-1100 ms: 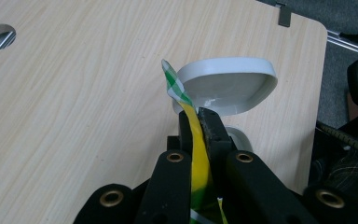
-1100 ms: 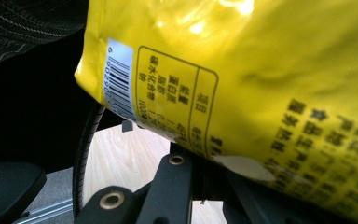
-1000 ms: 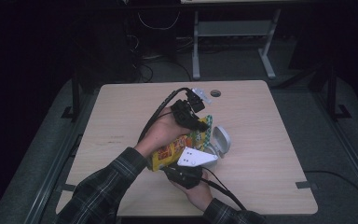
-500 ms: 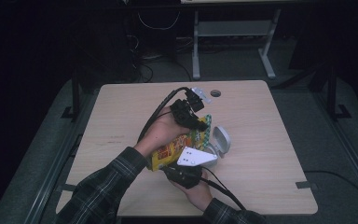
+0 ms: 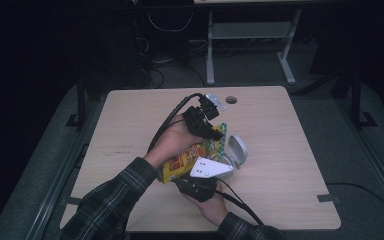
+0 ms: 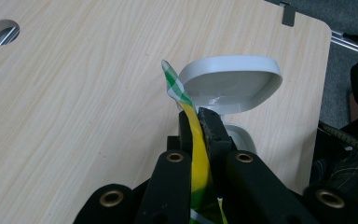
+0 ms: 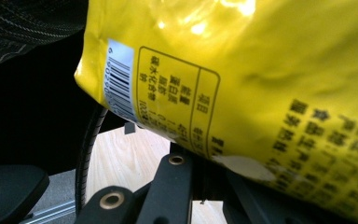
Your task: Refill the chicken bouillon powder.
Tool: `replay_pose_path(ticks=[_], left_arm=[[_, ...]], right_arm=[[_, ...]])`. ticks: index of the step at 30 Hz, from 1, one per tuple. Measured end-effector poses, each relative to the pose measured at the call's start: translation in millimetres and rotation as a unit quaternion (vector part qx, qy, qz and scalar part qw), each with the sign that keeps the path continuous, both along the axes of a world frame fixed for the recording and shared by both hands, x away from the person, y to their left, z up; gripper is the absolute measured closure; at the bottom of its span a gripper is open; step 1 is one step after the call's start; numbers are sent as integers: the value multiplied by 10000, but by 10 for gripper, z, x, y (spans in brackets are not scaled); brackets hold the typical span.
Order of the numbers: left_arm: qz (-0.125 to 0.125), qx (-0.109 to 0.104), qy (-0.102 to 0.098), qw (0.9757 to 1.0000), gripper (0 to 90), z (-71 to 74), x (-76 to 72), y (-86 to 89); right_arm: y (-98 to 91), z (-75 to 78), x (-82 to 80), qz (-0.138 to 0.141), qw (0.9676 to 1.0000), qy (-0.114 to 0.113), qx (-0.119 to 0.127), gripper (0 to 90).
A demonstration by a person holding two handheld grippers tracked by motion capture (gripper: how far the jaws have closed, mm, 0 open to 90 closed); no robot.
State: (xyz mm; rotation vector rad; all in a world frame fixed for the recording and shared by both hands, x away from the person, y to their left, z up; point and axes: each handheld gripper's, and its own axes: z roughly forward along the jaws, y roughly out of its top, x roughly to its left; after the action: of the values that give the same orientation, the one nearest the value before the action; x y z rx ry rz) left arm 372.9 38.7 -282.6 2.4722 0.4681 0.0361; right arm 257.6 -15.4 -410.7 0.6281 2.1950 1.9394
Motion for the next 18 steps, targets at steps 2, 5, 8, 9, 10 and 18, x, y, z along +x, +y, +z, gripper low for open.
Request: replay_pose_path(ticks=[2, 5, 8, 9, 10, 18], left_arm=[[-1, 8, 6, 10000, 897, 1, 3, -2], [-7, 22, 7, 10000, 897, 2, 4, -9], [5, 11, 14, 10000, 897, 0, 6, -8], [11, 14, 16, 10000, 898, 0, 6, -9], [13, 16, 18, 10000, 898, 1, 6, -10], [1, 46, 6, 10000, 898, 3, 9, -17]], right_arm=[[0, 2, -1, 2, 10000, 11, 4, 900], [-3, 4, 1, 0, 10000, 12, 10, 900], [-2, 4, 4, -3, 10000, 5, 19, 900], [-2, 4, 4, -4, 10000, 2, 22, 900], [-1, 4, 4, -3, 10000, 6, 24, 900], [-3, 7, 4, 6, 10000, 27, 38, 900]])
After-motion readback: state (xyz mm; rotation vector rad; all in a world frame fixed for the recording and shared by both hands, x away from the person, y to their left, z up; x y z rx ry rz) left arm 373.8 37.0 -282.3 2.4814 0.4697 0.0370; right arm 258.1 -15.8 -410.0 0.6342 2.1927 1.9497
